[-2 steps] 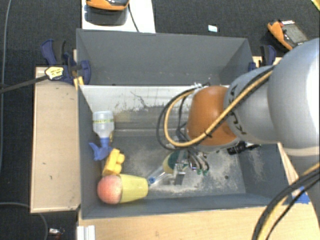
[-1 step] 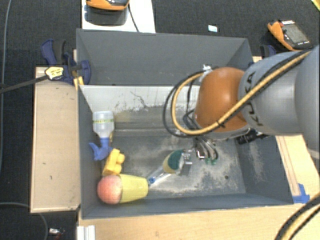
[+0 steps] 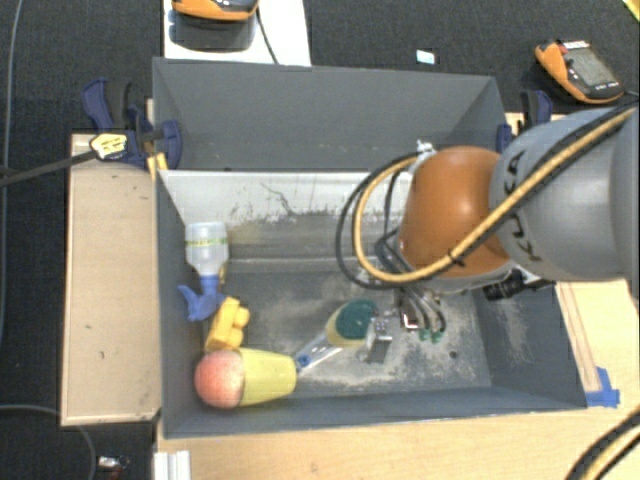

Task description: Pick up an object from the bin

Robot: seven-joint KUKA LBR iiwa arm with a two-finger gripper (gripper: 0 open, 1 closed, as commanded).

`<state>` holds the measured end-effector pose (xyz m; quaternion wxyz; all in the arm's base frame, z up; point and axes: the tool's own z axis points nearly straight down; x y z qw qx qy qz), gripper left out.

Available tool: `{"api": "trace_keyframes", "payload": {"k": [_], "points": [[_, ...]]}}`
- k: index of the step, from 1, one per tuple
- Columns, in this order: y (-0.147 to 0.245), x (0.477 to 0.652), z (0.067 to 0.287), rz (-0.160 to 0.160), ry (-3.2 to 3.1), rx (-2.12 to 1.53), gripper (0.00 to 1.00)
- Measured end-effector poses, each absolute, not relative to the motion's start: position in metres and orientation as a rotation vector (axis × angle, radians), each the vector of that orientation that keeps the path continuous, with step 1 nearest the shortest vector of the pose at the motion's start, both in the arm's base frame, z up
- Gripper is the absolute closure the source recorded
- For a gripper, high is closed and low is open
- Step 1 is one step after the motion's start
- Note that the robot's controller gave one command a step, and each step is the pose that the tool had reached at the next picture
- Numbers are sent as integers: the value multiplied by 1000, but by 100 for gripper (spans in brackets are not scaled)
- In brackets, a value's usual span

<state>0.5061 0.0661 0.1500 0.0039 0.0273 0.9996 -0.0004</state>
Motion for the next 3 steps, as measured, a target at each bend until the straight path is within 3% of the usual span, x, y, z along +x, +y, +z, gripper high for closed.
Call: {"api": "trace_keyframes", "payload": {"k": [1, 2, 3], "points": [[65, 533, 127, 4, 3113, 290, 100], [65, 533, 127, 4, 3113, 288, 100], [67, 519, 118, 4, 3099, 321, 100]]}}
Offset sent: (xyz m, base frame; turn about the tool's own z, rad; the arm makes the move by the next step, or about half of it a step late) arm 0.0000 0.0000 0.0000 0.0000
